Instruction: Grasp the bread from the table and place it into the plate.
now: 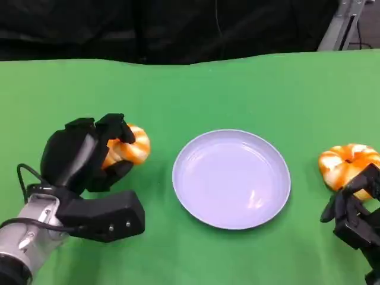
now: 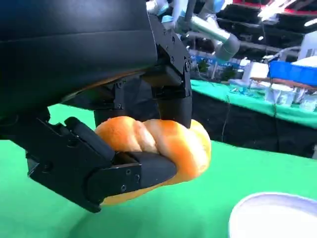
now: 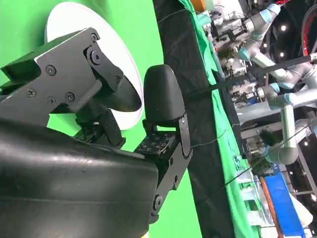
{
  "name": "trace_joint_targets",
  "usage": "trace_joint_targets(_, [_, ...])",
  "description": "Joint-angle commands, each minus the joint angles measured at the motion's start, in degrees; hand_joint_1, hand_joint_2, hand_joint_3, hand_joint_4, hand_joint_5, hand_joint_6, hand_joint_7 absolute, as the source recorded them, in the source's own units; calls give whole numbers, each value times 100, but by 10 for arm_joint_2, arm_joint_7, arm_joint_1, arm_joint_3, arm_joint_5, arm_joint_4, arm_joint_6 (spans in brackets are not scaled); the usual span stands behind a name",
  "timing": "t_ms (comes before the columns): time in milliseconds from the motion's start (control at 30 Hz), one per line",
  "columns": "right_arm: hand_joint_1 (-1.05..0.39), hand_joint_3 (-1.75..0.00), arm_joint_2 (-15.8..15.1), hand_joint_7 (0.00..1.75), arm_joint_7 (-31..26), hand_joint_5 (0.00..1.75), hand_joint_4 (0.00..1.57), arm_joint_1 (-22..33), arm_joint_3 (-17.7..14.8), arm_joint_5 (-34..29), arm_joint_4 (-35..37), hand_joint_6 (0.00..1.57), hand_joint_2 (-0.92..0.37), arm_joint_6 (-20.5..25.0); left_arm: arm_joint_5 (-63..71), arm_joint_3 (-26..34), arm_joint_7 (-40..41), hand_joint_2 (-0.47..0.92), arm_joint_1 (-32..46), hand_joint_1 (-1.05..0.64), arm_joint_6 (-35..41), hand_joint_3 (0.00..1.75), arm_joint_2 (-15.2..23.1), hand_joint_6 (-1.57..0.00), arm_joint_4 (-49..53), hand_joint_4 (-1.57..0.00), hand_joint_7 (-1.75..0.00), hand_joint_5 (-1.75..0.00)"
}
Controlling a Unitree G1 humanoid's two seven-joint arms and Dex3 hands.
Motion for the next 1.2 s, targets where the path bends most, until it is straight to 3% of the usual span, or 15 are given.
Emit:
trace_joint_targets(33, [-7,-132,-6,163,-4,175,90,4,-3,-2,-5,75,-50,-5,-9,16,-41,55,5,-11,-1,106,18,-69,-82,-80,-173,-175])
trace_joint_targets(333, [-7,-132,-6,163,-2,175,90,3,-3,0,-7,76,-49,-1,-5,14,-109,51,-20,-9,3,106,-15,-68,-143,-80,-175,-175])
trace_joint_targets(533, [-7,-133,-3,162,1,175,90,3,-2,2,-6,76,-49,-5,8,-14,-137,58,-48,-13,0,97,-57,-66,-134,-79,-175,-175])
trace_joint_targets(700, [-7,-134,1,162,-6,175,89,2,-1,-1,-9,76,-47,-4,11,-47,-175,66,-77,-14,-8,79,-89,-65,-104,-77,-173,-175])
trace_joint_targets(1000, [-5,-136,10,163,-7,175,89,2,-1,0,-8,75,-49,-16,28,-76,-170,55,-115,-11,-14,88,-129,-67,-22,-78,-168,-175])
trace_joint_targets(1133, [-4,-135,12,164,-7,175,89,2,-1,-1,-8,75,-50,-20,35,-84,-155,63,-122,-13,-16,77,-141,-72,10,-77,-154,-175])
trace_joint_targets(1167, [-4,-135,12,164,-9,175,89,2,0,-2,-8,74,-50,-20,32,-85,-158,64,-123,-13,-15,76,-145,-72,19,-77,-154,-175])
trace_joint_targets(1200, [-4,-135,13,165,-11,175,89,2,0,-3,-8,74,-50,-20,30,-85,-161,67,-123,-13,-15,77,-149,-67,25,-77,-166,-175])
